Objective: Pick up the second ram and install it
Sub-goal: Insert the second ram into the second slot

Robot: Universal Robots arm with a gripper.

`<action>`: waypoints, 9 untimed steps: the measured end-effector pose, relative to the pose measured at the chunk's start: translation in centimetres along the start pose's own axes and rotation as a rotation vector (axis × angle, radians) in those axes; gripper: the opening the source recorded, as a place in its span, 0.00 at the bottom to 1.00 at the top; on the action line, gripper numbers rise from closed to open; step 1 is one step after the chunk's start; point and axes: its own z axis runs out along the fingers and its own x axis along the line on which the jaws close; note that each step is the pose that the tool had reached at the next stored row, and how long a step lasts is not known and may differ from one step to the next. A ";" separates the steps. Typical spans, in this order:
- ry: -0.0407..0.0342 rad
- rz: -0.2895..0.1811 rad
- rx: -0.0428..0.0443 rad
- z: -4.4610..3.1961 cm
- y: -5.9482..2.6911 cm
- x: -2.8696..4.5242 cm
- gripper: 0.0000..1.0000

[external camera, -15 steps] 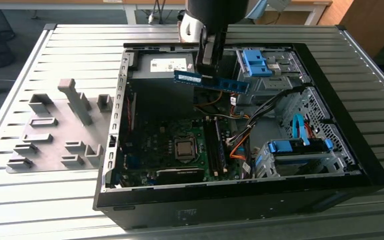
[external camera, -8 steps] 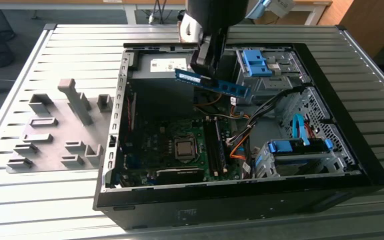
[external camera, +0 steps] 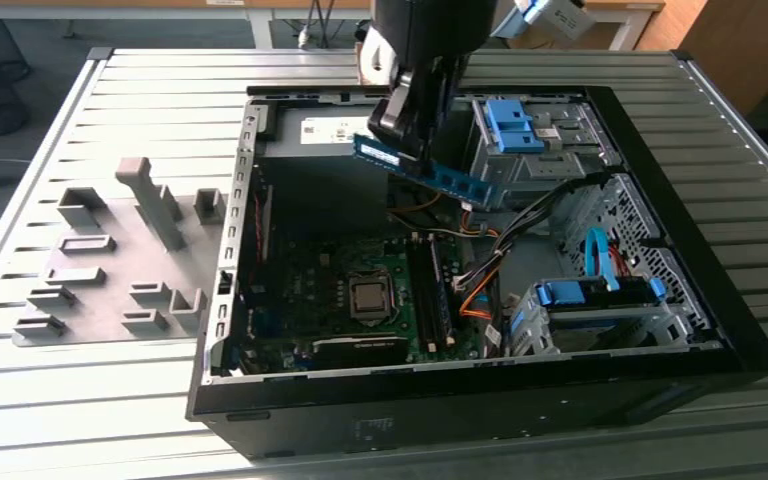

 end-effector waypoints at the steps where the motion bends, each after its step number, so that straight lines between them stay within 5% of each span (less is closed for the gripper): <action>1: 0.0004 0.017 -0.0002 0.03 0.00 0.00 0.14; 9: 0.0023 0.118 -0.0015 0.17 0.00 0.00 0.14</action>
